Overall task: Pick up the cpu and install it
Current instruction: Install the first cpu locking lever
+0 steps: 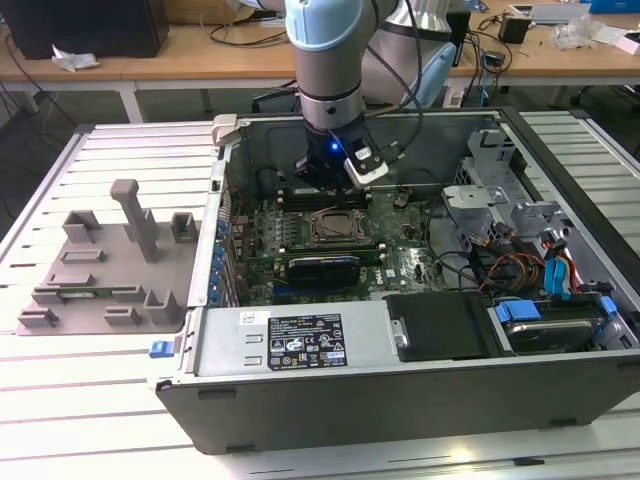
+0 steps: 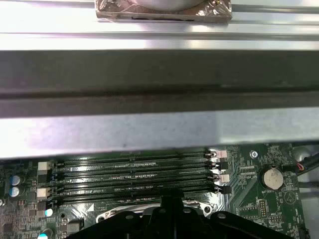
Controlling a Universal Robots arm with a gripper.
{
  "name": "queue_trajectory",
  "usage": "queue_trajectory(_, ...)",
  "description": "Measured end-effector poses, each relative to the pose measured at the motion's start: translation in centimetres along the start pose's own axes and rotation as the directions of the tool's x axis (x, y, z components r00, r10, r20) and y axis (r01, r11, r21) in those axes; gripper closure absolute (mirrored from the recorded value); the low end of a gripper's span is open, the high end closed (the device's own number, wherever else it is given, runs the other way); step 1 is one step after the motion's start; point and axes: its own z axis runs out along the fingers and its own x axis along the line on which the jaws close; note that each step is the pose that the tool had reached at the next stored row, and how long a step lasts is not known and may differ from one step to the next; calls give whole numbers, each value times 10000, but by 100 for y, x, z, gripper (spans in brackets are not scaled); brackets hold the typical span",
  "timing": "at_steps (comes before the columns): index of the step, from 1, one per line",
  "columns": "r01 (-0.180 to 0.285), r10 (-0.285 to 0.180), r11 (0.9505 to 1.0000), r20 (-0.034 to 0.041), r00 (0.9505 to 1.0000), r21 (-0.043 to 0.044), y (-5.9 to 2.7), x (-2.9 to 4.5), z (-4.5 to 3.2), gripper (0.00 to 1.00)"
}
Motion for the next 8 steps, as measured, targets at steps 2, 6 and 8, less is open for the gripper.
queue_trajectory(2, -98, 98, 10000, 17, 10000, 10, 9, 2, 2, 89)
queue_trajectory(6, -217, 217, 9998, 39, 9998, 23, 32, 12, 7, 89)
queue_trajectory(8, -281, 281, 9996, 56, 9996, 29, 39, 19, 10, 89)
